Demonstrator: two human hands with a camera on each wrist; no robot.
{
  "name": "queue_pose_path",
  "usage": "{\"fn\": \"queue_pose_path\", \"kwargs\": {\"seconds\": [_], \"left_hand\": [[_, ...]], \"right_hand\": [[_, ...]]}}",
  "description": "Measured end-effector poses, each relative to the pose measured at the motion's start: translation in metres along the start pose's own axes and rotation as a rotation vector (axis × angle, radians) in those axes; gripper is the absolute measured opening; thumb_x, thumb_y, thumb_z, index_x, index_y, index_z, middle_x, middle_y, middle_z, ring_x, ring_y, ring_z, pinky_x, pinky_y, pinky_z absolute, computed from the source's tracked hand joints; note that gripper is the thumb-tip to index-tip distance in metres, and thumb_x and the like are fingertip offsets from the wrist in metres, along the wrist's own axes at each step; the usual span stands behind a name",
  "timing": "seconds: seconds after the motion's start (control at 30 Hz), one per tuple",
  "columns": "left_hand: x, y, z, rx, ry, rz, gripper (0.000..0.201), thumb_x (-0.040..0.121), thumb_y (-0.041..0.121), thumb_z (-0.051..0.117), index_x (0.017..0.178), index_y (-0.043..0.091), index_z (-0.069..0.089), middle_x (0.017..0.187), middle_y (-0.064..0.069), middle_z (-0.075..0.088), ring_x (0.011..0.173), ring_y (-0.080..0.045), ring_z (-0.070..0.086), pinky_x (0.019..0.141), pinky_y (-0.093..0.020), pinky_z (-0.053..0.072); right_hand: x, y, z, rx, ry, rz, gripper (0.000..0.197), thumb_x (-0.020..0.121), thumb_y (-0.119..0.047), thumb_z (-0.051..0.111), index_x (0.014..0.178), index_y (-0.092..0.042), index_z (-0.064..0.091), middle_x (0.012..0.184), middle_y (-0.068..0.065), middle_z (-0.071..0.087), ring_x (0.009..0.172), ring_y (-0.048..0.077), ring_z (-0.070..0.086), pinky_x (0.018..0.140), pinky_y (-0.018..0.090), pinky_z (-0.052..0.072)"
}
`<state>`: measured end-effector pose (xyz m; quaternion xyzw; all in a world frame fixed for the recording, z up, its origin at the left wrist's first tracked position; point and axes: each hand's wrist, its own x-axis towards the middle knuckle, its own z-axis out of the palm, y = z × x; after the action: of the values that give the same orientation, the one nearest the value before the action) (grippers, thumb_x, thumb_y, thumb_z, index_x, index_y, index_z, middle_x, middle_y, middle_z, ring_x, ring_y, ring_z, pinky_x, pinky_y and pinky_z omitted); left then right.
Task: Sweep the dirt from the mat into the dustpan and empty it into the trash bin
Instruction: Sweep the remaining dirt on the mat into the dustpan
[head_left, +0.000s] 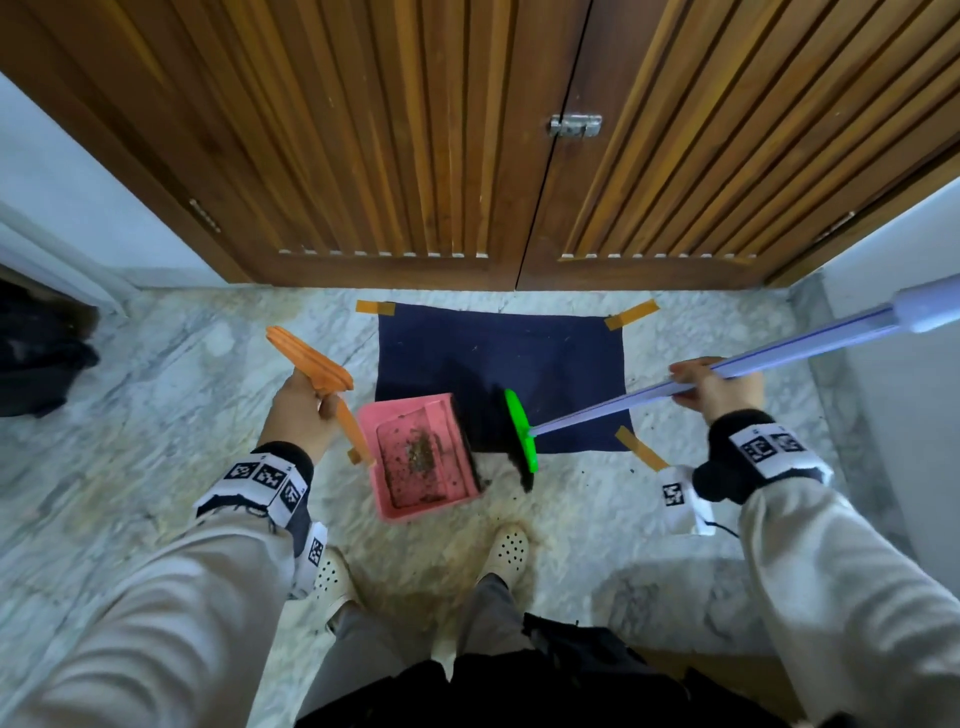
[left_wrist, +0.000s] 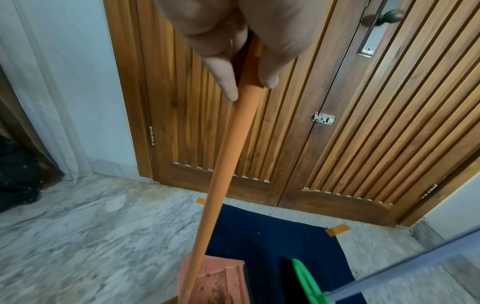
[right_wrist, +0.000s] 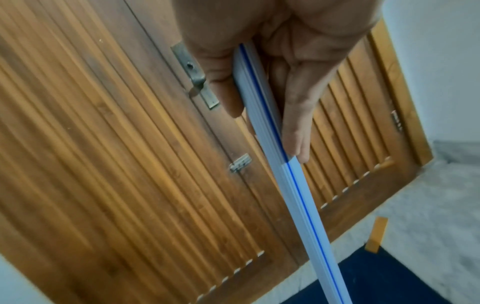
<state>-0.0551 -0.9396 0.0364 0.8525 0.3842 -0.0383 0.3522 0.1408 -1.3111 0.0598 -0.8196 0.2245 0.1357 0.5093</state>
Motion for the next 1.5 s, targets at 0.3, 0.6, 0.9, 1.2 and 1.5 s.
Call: {"fn": "queue_pose_path", "kwargs": {"seconds": [0.3, 0.6, 0.9, 1.2, 1.5], "left_hand": [[-0.005, -0.043, -0.045, 0.010, 0.007, 0.047, 0.023, 0.092, 0.018, 0.053, 0.109, 0.003, 0.053, 0.110, -0.018, 0.062, 0.099, -0.036, 0.060, 0.079, -0.035, 0.044], [-0.010, -0.098, -0.040, 0.078, -0.106, 0.188, 0.016, 0.087, 0.008, 0.056, 0.098, -0.003, 0.061, 0.098, -0.024, 0.065, 0.092, -0.041, 0.061, 0.073, -0.036, 0.042], [-0.014, -0.112, -0.062, -0.017, -0.155, 0.275, 0.020, 0.090, 0.012, 0.052, 0.105, 0.000, 0.058, 0.101, -0.011, 0.060, 0.089, -0.024, 0.056, 0.076, -0.032, 0.040], [-0.023, -0.156, -0.104, -0.024, -0.080, 0.159, 0.020, 0.089, 0.011, 0.052, 0.106, 0.001, 0.055, 0.108, -0.019, 0.059, 0.099, -0.035, 0.058, 0.081, -0.039, 0.046], [-0.039, -0.181, -0.100, 0.001, -0.052, 0.109, 0.016, 0.089, 0.006, 0.052, 0.101, -0.003, 0.058, 0.099, -0.019, 0.061, 0.092, -0.035, 0.059, 0.074, -0.033, 0.041]], "right_hand": [[-0.030, 0.012, -0.020, -0.089, 0.203, -0.047, 0.011, 0.066, -0.015, 0.067, 0.057, -0.018, 0.065, 0.056, 0.006, 0.061, 0.066, 0.032, 0.063, 0.075, 0.045, 0.056], [-0.143, 0.073, 0.119, -0.232, -0.031, -0.029, 0.027, 0.074, -0.023, 0.061, 0.077, 0.003, 0.064, 0.078, 0.015, 0.059, 0.081, 0.031, 0.055, 0.082, 0.045, 0.044], [-0.198, 0.060, 0.144, -0.192, -0.148, -0.117, 0.009, 0.082, -0.009, 0.064, 0.073, -0.010, 0.068, 0.080, 0.013, 0.064, 0.088, 0.039, 0.063, 0.085, 0.050, 0.052], [-0.150, 0.006, 0.062, -0.070, 0.216, -0.081, 0.016, 0.074, -0.009, 0.065, 0.082, 0.004, 0.069, 0.049, 0.000, 0.062, 0.054, 0.016, 0.066, 0.047, 0.023, 0.055], [-0.172, 0.066, 0.164, -0.380, -0.173, -0.169, 0.021, 0.072, -0.018, 0.065, 0.079, 0.003, 0.068, 0.089, 0.022, 0.069, 0.084, 0.034, 0.063, 0.078, 0.041, 0.051]]}}
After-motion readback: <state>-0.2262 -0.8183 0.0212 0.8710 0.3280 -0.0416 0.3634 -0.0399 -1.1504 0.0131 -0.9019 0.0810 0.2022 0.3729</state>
